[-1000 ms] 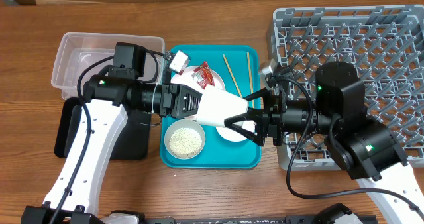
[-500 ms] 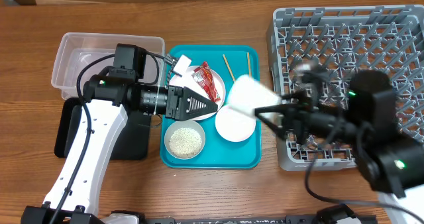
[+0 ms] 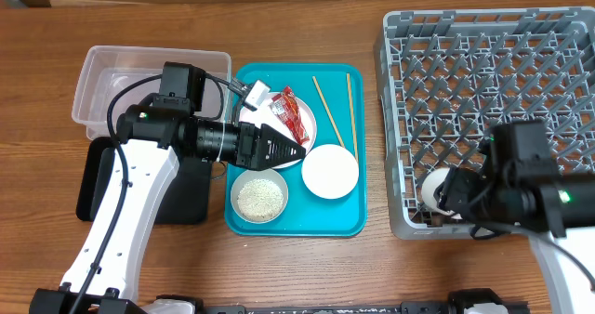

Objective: Sort waste into correct bins and load items into the dishwasher
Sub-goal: 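Place the white cup upside down in the gray rack with the right gripper, then grasp the rim of the rice bowl with the left gripper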

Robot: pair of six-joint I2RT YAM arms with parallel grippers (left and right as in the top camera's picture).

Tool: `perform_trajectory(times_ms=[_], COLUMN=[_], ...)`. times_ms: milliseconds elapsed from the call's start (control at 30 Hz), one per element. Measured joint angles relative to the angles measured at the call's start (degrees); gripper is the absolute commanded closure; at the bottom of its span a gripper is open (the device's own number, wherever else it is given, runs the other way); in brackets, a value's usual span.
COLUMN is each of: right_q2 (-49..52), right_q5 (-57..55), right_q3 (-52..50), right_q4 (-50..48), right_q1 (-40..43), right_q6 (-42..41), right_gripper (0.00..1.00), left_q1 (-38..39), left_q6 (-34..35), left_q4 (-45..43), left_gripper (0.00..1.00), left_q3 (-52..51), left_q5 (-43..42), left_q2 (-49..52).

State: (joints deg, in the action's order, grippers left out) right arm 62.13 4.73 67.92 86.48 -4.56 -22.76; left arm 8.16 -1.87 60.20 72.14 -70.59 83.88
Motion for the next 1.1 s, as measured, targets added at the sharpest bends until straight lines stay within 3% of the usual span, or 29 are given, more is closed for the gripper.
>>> perform_trajectory(times_ms=[67, 267, 367, 633, 833, 1100], right_q2=[3.0, 9.7, 11.7, 11.7, 4.7, -6.2], right_q5=[-0.9, -1.6, -1.1, 1.2, 10.8, 21.0], right_q3=[0.0, 0.0, 0.0, 2.2, 5.7, 6.6], right_q4=[0.4, -0.6, 0.2, -1.4, -12.9, -21.4], right_q1=[0.0, 0.0, 0.0, 0.0, 0.0, 0.0], right_q6=[-0.6, -1.1, -0.8, -0.4, 1.7, 2.2], right_gripper=[0.38, 0.15, 0.09, 0.08, 0.09, 0.08], left_q1=[0.0, 0.0, 0.0, 0.0, 4.0, 20.9], left_q6=[0.0, 0.0, 0.0, 1.3, 8.5, 24.8], left_q4=[0.0, 0.1, 0.6, 4.0, 7.1, 0.0], left_gripper=[0.14, 0.16, 0.17, 0.28, 0.35, 0.43], left_q3=[0.0, 0.0, 0.0, 0.0, 0.0, -6.6], left_q5=[0.2, 0.4, 1.1, 9.7, 30.0, 60.1], left_q2=[0.0, 0.0, 0.0, 0.0, 0.0, 0.0])
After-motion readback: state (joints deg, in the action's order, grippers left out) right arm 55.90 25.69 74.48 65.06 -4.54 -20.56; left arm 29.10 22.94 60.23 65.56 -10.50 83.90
